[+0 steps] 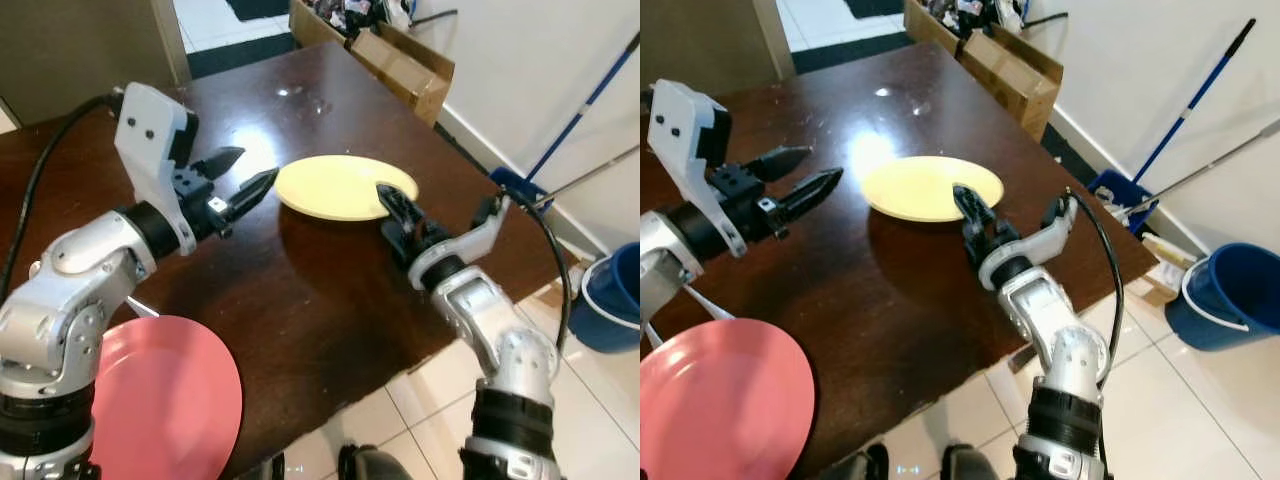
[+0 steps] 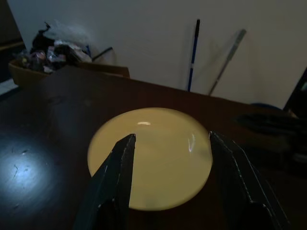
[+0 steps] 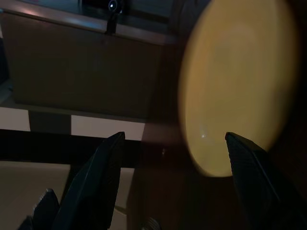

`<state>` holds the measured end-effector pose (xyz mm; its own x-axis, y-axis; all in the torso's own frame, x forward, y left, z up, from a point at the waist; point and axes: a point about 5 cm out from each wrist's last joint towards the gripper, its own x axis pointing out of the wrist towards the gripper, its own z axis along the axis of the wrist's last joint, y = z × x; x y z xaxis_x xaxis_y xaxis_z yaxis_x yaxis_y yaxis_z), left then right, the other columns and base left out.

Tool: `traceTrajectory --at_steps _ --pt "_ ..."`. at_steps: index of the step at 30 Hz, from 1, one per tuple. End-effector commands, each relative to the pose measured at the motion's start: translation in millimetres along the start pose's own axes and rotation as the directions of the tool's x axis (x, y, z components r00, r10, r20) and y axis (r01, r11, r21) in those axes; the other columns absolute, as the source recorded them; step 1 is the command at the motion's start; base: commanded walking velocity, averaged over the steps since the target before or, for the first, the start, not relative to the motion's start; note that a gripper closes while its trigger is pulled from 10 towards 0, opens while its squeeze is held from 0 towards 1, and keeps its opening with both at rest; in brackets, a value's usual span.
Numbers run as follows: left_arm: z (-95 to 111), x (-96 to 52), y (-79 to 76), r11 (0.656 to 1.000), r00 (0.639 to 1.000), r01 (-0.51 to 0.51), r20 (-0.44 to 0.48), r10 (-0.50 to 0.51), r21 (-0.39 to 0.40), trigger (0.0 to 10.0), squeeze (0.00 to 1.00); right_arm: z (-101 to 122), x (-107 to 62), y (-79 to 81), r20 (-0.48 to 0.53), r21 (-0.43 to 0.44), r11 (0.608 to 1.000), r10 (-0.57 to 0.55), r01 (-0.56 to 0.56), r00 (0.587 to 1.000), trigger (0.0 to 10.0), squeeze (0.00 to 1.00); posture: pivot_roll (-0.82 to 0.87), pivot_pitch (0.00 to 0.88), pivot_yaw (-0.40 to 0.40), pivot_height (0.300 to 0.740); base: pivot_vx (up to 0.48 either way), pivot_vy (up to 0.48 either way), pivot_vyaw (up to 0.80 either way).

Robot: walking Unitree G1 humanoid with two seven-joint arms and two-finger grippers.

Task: Setting the table

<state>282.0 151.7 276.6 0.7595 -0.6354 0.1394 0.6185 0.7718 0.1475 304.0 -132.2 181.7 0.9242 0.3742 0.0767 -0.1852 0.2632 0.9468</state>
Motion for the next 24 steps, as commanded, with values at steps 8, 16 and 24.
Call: traceTrajectory --at_steps 8,16,24 --pt "-6.0 7.7 -2.1 1.0 1.0 0.011 0.005 -0.011 -0.016 10.0 0.0 -8.8 -34.7 -12.8 0.017 0.017 0.985 -0.171 0.171 0.985 10.0 0.0 -0.08 0.094 0.025 0.74 0.0 0.0 0.0" --pt "-16.5 17.7 -0.1 0.997 0.998 -0.062 -0.018 0.061 -0.041 10.0 0.0 8.8 -33.4 24.2 0.118 -0.64 0.761 -0.038 0.105 0.992 10.0 0.0 -0.09 0.084 0.038 0.74 0.0 0.0 0.0" --pt "-50.0 9.0 23.9 0.943 0.938 -0.33 -0.124 0.322 -0.046 10.0 0.0 24.1 -11.9 59.5 0.224 -0.811 0.579 0.176 0.083 0.959 10.0 0.0 -0.09 0.066 0.067 0.74 0.0 0.0 0.0"
